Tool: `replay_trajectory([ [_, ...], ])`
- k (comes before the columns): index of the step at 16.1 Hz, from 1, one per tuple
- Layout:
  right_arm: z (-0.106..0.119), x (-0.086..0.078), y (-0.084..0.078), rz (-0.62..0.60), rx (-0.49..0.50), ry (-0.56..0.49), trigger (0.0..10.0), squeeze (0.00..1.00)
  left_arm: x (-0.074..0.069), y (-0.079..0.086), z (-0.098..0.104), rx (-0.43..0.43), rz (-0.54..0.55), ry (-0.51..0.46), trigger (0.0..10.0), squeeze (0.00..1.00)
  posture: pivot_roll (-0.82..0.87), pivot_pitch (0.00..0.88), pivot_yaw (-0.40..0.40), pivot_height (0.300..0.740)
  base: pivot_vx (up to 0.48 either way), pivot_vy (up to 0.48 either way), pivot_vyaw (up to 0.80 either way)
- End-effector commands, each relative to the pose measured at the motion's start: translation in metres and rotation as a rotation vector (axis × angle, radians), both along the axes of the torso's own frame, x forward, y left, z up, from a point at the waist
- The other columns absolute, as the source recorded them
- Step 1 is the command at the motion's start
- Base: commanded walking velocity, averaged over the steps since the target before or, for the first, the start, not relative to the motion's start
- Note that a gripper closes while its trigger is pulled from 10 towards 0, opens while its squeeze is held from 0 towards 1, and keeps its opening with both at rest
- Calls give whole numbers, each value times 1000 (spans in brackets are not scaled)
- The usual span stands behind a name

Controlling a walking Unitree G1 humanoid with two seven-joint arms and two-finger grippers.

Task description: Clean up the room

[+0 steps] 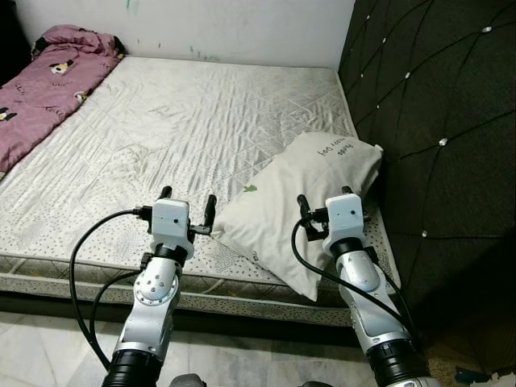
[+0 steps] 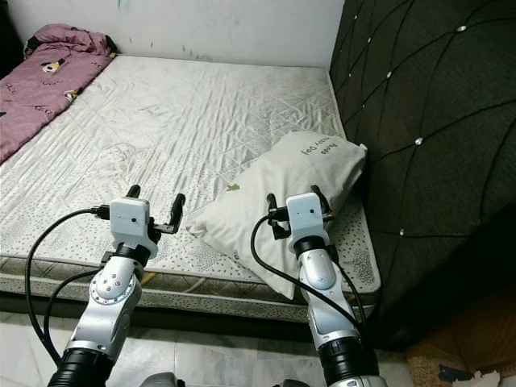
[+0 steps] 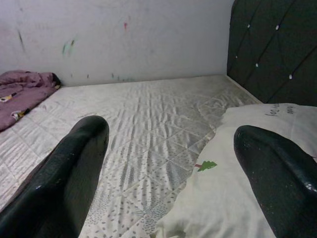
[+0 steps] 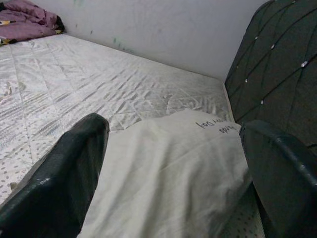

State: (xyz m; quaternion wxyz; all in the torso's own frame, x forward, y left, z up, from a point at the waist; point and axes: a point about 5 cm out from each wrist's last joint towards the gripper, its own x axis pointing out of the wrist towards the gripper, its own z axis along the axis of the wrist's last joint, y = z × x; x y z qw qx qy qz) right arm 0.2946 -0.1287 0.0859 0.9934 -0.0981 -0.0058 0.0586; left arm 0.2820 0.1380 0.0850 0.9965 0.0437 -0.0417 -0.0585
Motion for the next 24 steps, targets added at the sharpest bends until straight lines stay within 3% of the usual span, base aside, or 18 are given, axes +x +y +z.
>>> replay_trajectory([
  [1, 3, 3, 2, 17, -6, -1, 10000, 0, 1, 0, 0, 9, 2, 5, 10000, 0, 42, 0, -3, 740, 0, 0, 0],
  [24, 6, 10, 3, 3, 11, -14, 10000, 0, 10, -1, 3, 35, -9, 0, 10000, 0, 70, 0, -3, 740, 0, 0, 0],
])
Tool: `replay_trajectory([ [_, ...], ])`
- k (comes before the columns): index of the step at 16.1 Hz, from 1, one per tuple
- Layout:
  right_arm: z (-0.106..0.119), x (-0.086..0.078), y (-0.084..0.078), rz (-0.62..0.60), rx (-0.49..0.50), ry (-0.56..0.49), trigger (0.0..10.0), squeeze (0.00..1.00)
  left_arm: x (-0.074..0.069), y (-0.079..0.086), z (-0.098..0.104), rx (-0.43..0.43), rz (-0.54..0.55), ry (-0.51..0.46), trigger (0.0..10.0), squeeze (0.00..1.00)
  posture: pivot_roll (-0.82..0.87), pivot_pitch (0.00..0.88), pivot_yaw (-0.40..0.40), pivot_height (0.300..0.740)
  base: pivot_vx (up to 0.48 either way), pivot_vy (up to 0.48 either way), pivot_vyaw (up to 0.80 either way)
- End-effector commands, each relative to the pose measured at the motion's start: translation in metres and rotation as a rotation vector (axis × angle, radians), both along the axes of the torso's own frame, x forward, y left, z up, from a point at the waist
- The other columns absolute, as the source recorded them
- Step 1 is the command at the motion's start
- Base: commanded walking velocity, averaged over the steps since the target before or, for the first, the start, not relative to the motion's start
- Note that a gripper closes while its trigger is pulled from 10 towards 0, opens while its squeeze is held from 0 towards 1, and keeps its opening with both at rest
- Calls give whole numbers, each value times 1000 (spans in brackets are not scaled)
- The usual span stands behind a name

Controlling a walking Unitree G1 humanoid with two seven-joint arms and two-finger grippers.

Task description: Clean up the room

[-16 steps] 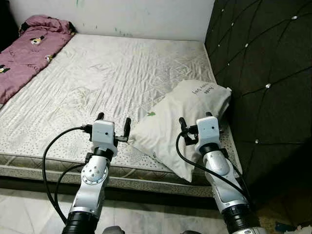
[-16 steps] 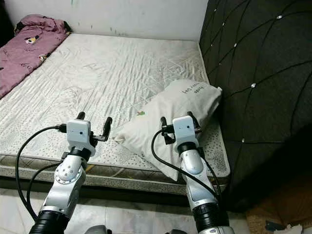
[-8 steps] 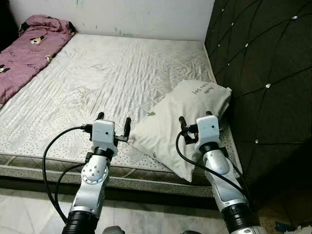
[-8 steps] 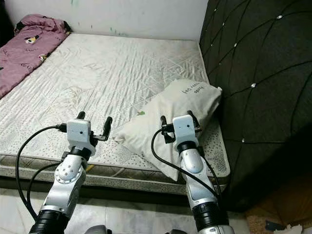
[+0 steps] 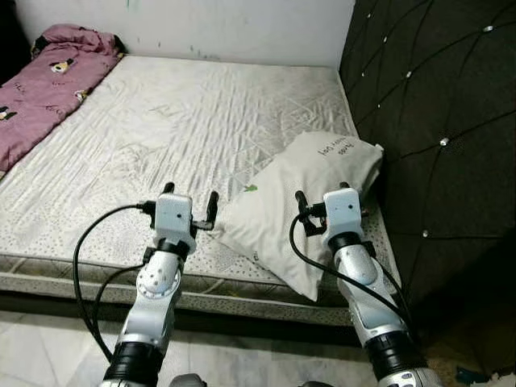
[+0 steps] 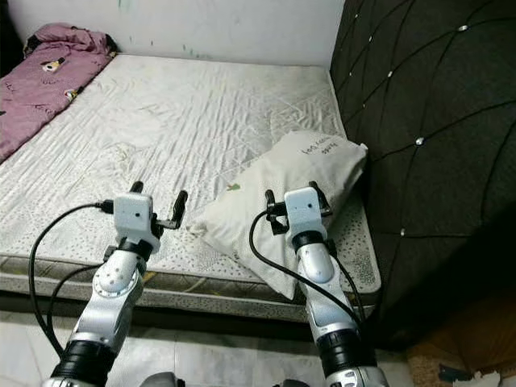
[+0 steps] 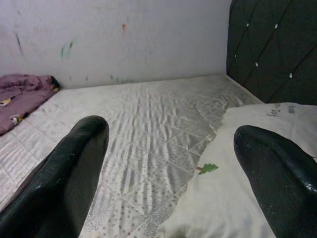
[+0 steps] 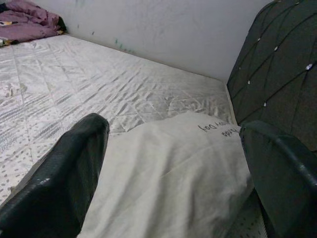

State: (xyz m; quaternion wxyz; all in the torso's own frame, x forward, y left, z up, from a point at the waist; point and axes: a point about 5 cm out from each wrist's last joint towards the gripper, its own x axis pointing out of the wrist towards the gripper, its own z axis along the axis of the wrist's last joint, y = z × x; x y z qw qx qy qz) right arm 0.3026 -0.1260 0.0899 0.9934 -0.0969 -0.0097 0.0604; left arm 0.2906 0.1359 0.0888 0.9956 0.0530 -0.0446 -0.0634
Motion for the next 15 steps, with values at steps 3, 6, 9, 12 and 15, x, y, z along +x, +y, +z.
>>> replay_trajectory([
  [3, 3, 8, -3, -1, 6, -9, 10000, 0, 7, -5, 1, 10, 6, -1, 10000, 0, 86, 0, -27, 740, 0, 0, 0],
  [6, 12, 20, -2, 9, -14, -35, 10000, 0, 17, -15, 14, 46, -12, -72, 10000, 0, 85, 0, -33, 740, 0, 0, 0],
  [9, 18, 28, -3, 12, -18, -55, 10000, 0, 24, -18, 19, 36, -10, -89, 10000, 0, 96, 0, -51, 740, 0, 0, 0],
  [12, 21, 35, 0, 32, -23, -61, 10000, 0, 27, -21, 28, 21, 20, -136, 10000, 0, 116, 0, -72, 740, 0, 0, 0],
  [15, 21, 36, 0, 42, -23, -60, 10000, 0, 26, -27, 30, -12, 23, -138, 10000, 0, 130, 0, -93, 740, 0, 0, 0],
])
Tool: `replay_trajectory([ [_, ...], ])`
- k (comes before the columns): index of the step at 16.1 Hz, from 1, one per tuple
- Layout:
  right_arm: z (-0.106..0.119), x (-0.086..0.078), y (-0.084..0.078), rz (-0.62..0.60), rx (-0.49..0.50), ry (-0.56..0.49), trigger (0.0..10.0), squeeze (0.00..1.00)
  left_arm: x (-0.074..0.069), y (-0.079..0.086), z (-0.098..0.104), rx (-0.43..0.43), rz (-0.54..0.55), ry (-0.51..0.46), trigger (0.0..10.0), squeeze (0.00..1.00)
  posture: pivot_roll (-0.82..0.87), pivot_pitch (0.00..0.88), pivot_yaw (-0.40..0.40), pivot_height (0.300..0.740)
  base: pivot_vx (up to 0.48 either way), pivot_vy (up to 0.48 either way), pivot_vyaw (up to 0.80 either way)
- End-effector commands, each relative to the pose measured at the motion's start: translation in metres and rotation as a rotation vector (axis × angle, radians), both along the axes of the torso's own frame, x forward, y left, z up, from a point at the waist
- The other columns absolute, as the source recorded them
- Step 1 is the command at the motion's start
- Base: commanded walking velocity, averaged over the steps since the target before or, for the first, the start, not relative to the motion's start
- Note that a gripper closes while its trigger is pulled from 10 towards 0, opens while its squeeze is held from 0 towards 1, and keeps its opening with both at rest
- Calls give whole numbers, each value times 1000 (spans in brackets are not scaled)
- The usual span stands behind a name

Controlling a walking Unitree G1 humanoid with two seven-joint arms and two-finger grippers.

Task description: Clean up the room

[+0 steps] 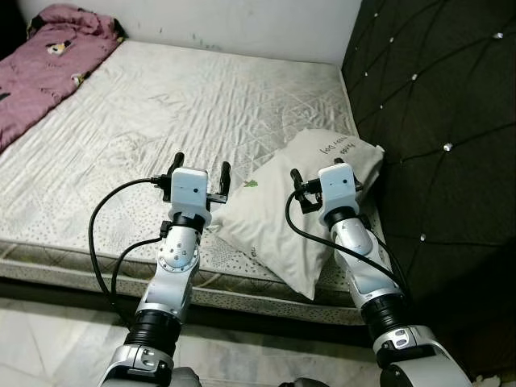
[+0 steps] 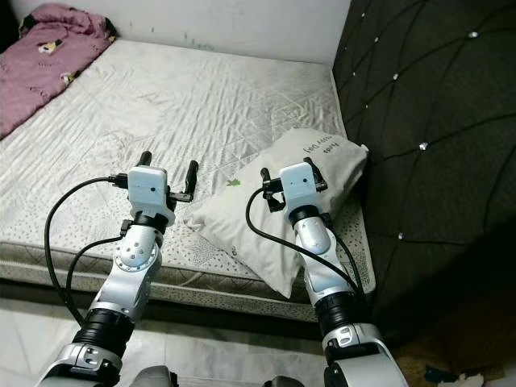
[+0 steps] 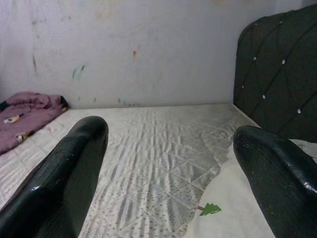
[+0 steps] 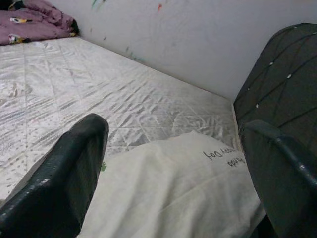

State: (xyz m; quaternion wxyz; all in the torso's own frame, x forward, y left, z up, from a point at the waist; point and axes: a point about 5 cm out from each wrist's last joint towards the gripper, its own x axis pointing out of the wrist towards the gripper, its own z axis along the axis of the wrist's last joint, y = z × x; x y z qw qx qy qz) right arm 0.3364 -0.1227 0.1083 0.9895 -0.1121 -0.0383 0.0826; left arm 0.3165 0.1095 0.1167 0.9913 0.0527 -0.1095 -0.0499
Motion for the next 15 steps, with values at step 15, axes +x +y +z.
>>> replay_trajectory([
  [15, -14, -3, 0, -8, 29, 53, 10000, 0, -18, 11, -11, 55, 38, 9, 10000, 0, 163, 0, -104, 740, 0, 0, 0],
])
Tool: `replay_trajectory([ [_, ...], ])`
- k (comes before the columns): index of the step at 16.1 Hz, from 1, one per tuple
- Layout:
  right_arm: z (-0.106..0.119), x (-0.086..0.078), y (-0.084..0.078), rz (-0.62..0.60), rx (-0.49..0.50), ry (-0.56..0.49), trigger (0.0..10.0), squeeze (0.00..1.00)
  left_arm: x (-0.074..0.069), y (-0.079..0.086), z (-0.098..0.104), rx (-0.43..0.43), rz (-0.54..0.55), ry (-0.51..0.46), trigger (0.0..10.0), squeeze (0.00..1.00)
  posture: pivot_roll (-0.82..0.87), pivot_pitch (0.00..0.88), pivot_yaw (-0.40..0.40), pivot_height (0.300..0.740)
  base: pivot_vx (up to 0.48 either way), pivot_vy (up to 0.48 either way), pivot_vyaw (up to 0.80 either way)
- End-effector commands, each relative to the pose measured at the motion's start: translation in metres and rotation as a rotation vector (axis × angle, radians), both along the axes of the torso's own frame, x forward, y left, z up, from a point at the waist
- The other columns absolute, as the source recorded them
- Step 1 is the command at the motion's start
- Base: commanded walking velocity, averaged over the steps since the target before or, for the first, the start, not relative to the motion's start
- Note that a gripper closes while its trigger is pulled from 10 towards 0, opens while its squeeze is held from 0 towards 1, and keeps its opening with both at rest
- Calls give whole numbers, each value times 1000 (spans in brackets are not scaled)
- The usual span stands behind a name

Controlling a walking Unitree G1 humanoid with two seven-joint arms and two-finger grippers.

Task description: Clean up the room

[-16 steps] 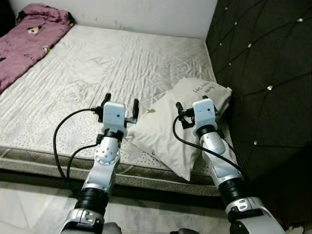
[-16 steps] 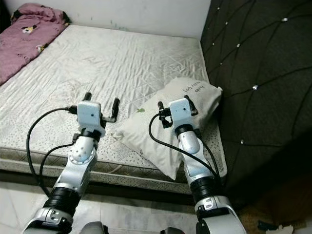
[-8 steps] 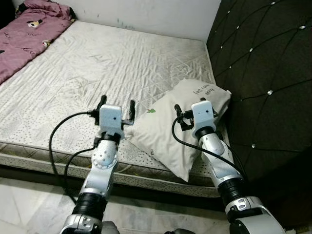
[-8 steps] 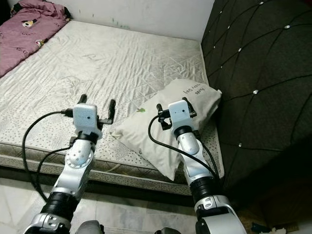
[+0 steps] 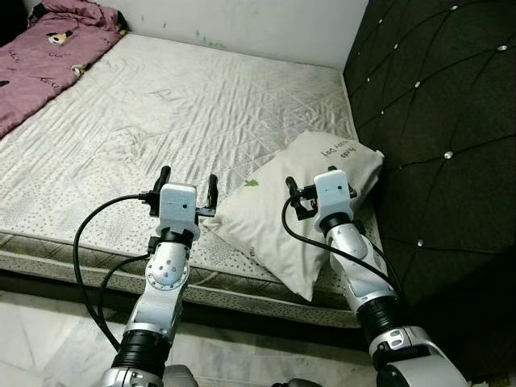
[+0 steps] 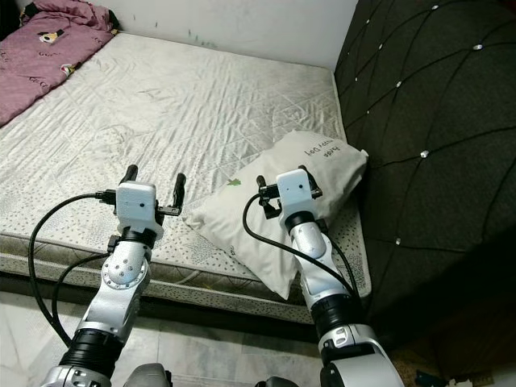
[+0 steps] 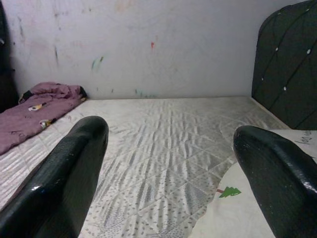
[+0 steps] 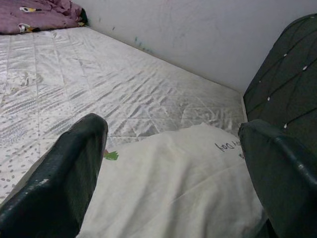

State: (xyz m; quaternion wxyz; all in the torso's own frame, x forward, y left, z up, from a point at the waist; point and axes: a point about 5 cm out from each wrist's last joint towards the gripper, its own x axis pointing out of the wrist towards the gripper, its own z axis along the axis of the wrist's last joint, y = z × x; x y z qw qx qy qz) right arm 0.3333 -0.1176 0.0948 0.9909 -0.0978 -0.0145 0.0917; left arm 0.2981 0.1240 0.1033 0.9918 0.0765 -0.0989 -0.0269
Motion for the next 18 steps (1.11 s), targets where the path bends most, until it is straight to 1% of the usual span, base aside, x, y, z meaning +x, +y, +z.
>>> replay_trajectory([
  [1, -1, -1, -6, -23, 7, 3, 10000, 0, -1, -5, 2, 12, -19, -4, 10000, 0, 160, 0, -104, 740, 0, 0, -638],
  [4, 0, -2, -8, -23, 9, -3, 10000, 0, -1, -8, 2, 4, -21, 4, 10000, 0, 147, 0, -104, 740, 0, 0, -673],
  [9, 0, -3, -7, -11, -2, -2, 10000, 0, -2, -9, 1, -1, -15, 7, 10000, 0, 151, 0, -115, 740, 0, 0, 0],
  [18, 1, -2, -7, -10, -7, -2, 10000, 0, -1, -11, 2, 3, -23, 10, 10000, 0, 148, 0, -113, 740, 0, 0, 0],
])
